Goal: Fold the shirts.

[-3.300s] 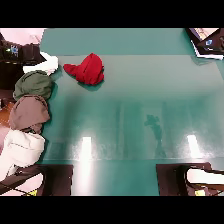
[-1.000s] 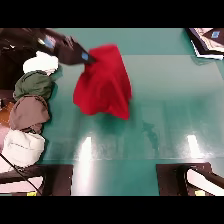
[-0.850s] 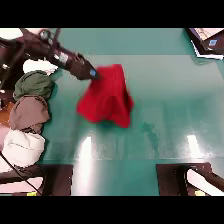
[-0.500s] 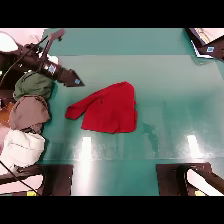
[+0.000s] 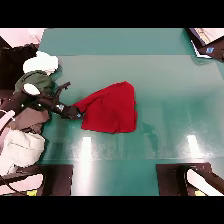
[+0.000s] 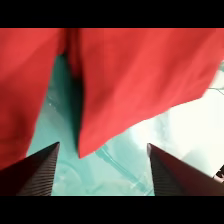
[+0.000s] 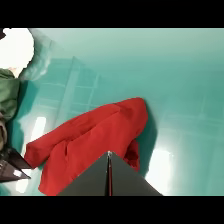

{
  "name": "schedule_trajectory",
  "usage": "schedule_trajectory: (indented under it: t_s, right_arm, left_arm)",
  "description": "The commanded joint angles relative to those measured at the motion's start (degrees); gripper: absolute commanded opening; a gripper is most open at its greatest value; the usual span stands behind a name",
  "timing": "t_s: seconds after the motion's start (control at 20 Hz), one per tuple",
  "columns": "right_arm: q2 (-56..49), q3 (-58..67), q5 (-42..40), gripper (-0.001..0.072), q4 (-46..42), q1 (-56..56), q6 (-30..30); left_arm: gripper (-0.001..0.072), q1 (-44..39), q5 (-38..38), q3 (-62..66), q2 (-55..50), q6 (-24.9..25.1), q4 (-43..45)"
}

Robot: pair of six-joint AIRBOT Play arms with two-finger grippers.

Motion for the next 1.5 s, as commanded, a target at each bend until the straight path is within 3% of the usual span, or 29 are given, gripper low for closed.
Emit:
schedule_trajectory:
  t_s: [0.0, 0.25, 0.4, 0.45, 0.5, 0.55, 0.75, 0.95, 1.05, 1.1, 1.3, 1.45]
  right_arm:
    - [0.0, 0.0, -0.2, 0.0017, 0.0, 0.0, 0.0]
    - [0.0, 0.0, -0.1, 0.0017, 0.0, 0.0, 0.0]
    - [0.0, 0.0, 0.3, 0.0017, 0.0, 0.0, 0.0]
    - [0.0, 0.0, 0.4, 0.0017, 0.0, 0.0, 0.0]
    - [0.0, 0.0, 0.5, 0.0017, 0.0, 0.0, 0.0]
    - [0.0, 0.0, 0.9, 0.0017, 0.0, 0.0, 0.0]
    - [0.5, -2.5, 2.8, 0.0017, -4.8, 3.4, 0.0]
    - [1.2, -17.5, -1.2, 0.0043, -9.1, 13.2, 0.1]
    - [-0.7, -25.5, -4.3, 0.0439, -9.2, 19.0, 0.1]
    - [-2.6, -29.1, -6.2, 0.049, -9.0, 22.1, 0.1]
    - [-10.8, -36.0, -19.5, 0.0484, -8.7, 31.1, 0.8]
    - [-16.9, -34.2, -24.0, 0.0484, -8.7, 33.0, 1.6]
  left_arm:
    - [0.0642, 0.1, 4.0, -4.6, -0.1, 1.1, -1.7]
    - [0.0642, -6.8, 7.0, -4.5, -0.3, 0.7, 1.1]
    - [0.0635, -8.8, 8.5, -4.5, -1.5, -2.2, 0.8]
    - [0.0428, -8.9, 9.1, -4.5, -1.5, -2.4, 0.7]
    - [0.0153, -8.9, 9.5, -4.4, -1.4, -2.4, 0.0]
    - [0.0032, -8.9, 9.4, -3.8, -1.4, -2.5, -0.7]
    - [0.0024, -8.9, 3.0, 6.1, 2.6, -3.5, 0.4]
    - [0.0025, -8.9, 2.0, 19.6, 12.7, -4.3, 4.2]
    - [0.0025, -8.9, 2.0, 23.3, 16.4, -5.6, 6.3]
    - [0.0025, -8.9, 2.0, 24.3, 17.6, -6.2, 7.0]
    - [0.0026, -8.9, 0.7, 25.0, 18.7, -7.5, 9.0]
    - [0.0026, -8.9, -0.4, 25.0, 18.8, -10.0, 11.8]
